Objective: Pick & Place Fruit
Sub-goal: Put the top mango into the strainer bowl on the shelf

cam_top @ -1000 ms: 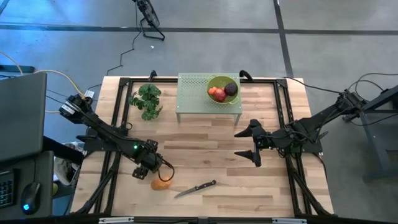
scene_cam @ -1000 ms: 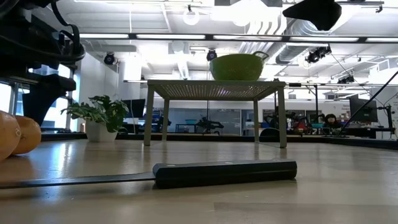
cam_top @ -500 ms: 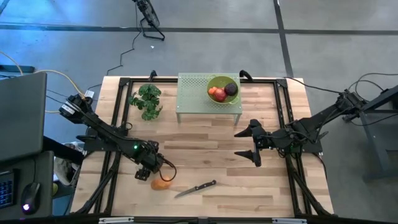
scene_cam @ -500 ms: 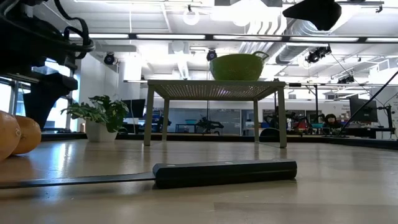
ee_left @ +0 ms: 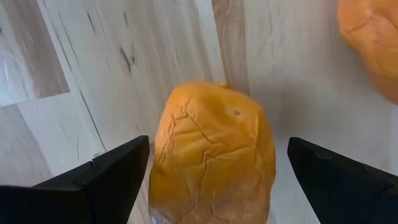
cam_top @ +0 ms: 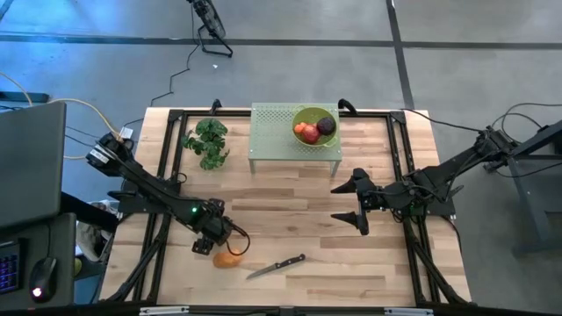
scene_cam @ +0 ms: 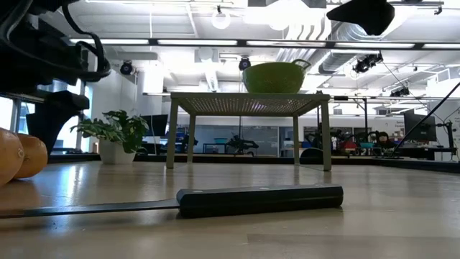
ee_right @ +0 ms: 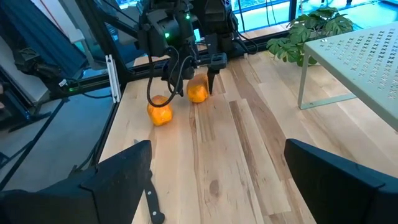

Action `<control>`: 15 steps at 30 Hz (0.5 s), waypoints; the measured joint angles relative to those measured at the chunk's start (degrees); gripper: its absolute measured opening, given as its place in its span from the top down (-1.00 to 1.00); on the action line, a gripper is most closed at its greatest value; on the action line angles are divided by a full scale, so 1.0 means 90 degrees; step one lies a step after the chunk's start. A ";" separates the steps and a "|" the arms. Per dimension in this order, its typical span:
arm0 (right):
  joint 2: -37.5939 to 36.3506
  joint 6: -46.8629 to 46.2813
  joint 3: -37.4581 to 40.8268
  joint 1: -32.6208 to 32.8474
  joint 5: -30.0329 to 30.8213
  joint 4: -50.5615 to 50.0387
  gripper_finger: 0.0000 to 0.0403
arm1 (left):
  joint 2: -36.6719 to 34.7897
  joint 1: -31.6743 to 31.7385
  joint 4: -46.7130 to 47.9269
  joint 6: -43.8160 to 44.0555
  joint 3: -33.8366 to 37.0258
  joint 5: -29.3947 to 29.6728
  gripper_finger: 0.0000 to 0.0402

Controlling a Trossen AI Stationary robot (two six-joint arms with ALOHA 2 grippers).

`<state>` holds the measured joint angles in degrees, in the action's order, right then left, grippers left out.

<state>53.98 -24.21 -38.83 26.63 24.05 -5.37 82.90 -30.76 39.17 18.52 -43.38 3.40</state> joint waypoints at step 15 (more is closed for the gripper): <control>0.0000 -0.0002 0.0000 0.0000 0.0000 0.0005 -0.80 | 0.0077 0.0000 -0.0006 0.0146 0.0000 -0.0323 -0.07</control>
<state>53.98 -24.23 -38.83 26.63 24.06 -5.32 83.59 -30.76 39.11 19.84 -43.38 0.49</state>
